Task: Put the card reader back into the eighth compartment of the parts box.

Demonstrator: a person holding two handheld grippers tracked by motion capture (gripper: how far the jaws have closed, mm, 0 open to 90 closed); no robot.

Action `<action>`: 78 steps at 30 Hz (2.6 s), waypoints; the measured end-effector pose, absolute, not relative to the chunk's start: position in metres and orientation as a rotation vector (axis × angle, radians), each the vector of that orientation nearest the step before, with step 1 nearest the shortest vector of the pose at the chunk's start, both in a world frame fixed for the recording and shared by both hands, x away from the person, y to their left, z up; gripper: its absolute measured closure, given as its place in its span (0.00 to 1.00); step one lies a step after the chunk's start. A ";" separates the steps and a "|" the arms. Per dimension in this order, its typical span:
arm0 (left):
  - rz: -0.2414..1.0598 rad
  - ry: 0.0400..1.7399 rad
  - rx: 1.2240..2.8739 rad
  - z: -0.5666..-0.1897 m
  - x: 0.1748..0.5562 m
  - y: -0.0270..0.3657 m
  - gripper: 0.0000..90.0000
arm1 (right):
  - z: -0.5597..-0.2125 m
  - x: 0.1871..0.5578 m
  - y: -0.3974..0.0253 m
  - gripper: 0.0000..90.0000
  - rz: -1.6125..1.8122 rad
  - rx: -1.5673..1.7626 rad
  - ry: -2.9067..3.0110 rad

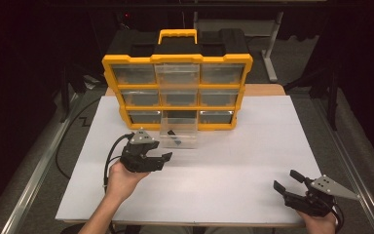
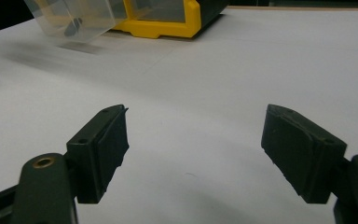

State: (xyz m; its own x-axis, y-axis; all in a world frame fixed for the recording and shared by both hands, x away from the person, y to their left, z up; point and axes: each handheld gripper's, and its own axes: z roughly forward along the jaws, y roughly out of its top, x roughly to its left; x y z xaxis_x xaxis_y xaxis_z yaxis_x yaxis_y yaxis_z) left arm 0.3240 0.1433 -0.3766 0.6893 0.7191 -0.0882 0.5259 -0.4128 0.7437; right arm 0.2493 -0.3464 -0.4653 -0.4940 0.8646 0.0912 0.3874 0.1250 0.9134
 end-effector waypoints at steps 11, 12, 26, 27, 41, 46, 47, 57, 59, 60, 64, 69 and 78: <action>0.330 0.987 2.086 -0.382 0.324 0.155 0.43 | -0.465 0.249 -0.346 0.26 1.345 1.202 1.943; 0.330 0.989 2.085 -0.382 0.324 0.156 0.43 | -0.465 0.249 -0.346 0.25 1.345 1.203 1.943; 0.347 1.037 2.046 -0.388 0.321 0.172 0.43 | -0.465 0.250 -0.346 0.26 1.344 1.205 1.944; 0.349 1.042 2.041 -0.389 0.321 0.174 0.43 | -0.465 0.250 -0.346 0.26 1.343 1.204 1.945; 0.367 1.103 1.986 -0.397 0.318 0.197 0.42 | -0.465 0.250 -0.346 0.26 1.339 1.204 1.947; 0.376 1.118 1.964 -0.401 0.317 0.204 0.42 | -0.466 0.250 -0.346 0.26 1.338 1.202 1.948; 0.376 1.124 1.958 -0.402 0.317 0.206 0.41 | -0.466 0.250 -0.346 0.26 1.337 1.202 1.947; 0.378 1.138 1.911 -0.410 0.313 0.219 0.41 | -0.466 0.250 -0.346 0.26 1.337 1.205 1.946; 0.379 1.140 1.900 -0.412 0.312 0.221 0.41 | -0.466 0.250 -0.346 0.26 1.339 1.209 1.945; 0.382 1.140 1.897 -0.413 0.312 0.222 0.40 | -0.466 0.250 -0.346 0.26 1.338 1.209 1.945; 0.382 1.149 1.880 -0.416 0.310 0.226 0.40 | -0.466 0.250 -0.346 0.26 1.336 1.203 1.946; 0.383 1.159 1.860 -0.421 0.308 0.231 0.39 | -0.466 0.250 -0.346 0.26 1.337 1.208 1.945; 0.410 1.180 1.830 -0.430 0.305 0.237 0.39 | -0.466 0.250 -0.346 0.26 1.335 1.201 1.946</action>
